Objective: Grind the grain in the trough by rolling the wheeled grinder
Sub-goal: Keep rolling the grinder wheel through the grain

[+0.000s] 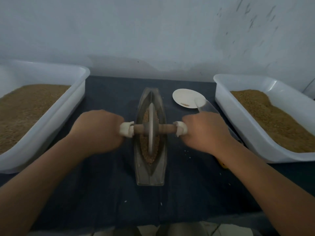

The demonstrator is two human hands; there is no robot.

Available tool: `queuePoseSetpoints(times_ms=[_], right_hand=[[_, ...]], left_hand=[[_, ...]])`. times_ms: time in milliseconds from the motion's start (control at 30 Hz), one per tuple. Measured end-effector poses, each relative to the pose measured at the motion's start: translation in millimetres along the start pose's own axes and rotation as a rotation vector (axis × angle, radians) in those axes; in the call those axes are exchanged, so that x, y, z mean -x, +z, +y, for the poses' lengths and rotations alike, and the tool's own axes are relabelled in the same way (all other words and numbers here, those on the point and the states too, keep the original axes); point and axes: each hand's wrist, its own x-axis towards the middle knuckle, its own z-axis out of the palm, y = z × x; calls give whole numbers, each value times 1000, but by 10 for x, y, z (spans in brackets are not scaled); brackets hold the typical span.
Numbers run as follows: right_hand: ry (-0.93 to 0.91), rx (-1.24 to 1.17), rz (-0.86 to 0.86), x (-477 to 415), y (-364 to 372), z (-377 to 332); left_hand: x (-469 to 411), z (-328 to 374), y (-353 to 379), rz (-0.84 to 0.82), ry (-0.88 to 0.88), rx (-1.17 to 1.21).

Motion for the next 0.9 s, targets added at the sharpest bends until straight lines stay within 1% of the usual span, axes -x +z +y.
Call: queuePoseSetpoints(times_ms=[100, 233, 300, 367, 433, 500, 567, 633, 700, 767, 900], right_hand=[[17, 19, -22, -21, 8, -13], [123, 161, 66, -572, 99, -27], [166, 168, 15, -806, 89, -10], [168, 142, -28, -871, 66, -1], [136, 146, 18, -716, 54, -16], [62, 161, 71, -407, 56, -36], [-3, 116, 88, -111, 50, -31], [-11, 47, 118, 24, 60, -7], [30, 46, 158, -27, 139, 0], [91, 84, 181, -229, 257, 8], [216, 44, 160, -643, 353, 62]], left_hand=[[-74, -27, 43, 22, 7, 10], [-598, 2, 60, -48, -113, 25], [-757, -4, 43, -73, -158, 68], [-749, 2, 28, -97, -151, 97], [-620, 14, 11, -106, -116, 73], [-398, 9, 11, -95, -78, 40], [-136, -1, 38, -32, -38, 3], [9, 5, 56, 29, 2, -32], [-61, 19, 56, 47, 4, -49], [-295, 48, 14, 45, -34, -57], [-724, 125, -87, 33, -87, -46]])
